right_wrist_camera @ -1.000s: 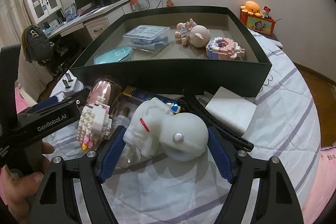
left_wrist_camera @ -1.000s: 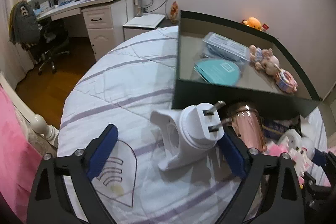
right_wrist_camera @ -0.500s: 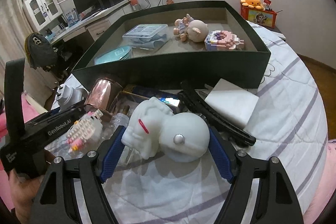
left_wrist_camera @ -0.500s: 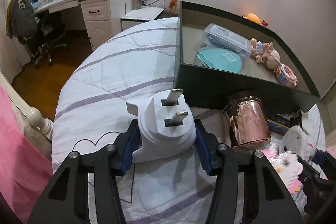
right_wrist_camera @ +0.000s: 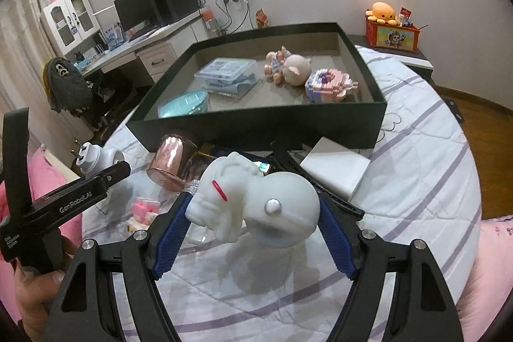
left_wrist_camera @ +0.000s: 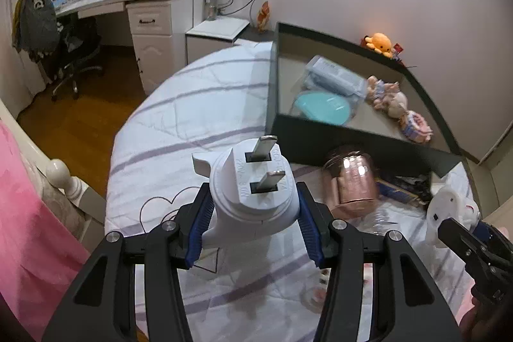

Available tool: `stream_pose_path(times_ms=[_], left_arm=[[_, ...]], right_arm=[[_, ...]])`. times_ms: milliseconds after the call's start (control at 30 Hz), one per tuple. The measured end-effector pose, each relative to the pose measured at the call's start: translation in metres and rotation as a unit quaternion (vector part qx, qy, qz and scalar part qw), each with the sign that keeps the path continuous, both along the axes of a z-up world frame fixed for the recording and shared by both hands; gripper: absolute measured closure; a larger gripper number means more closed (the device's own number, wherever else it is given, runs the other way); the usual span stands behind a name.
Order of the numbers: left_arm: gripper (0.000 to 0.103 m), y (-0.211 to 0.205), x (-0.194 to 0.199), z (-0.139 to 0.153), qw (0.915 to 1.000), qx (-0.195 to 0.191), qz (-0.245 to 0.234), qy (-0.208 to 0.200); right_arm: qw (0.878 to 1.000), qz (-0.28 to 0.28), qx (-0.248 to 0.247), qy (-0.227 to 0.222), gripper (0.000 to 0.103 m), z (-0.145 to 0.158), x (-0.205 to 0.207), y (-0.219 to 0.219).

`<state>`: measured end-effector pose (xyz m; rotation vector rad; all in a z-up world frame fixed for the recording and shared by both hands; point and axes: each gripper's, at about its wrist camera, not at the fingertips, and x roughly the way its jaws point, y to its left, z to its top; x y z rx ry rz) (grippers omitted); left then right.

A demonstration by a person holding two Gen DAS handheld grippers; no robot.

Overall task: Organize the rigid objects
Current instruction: 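Carry the plug and white figure toward the green tray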

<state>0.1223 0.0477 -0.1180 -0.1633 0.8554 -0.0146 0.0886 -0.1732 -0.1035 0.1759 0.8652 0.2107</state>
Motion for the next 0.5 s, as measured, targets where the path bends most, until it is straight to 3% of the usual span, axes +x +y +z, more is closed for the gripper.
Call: stream_pose_path(times_ms=[233,500], left_arm=[[0.052,-0.011,-0.003,0.034,0.9993,0.002,-0.023,-0.028],[0.052,-0.036,0.028,0.083,0.9956,0.009,-0.054,-0.077]], right_arm=[[1.0,0.006,0.003,-0.029,0.026,0.028,-0.001,-0.003],[0.996,0.009,-0.015,-0.086,0.026,0.076,0.029,-0.011]])
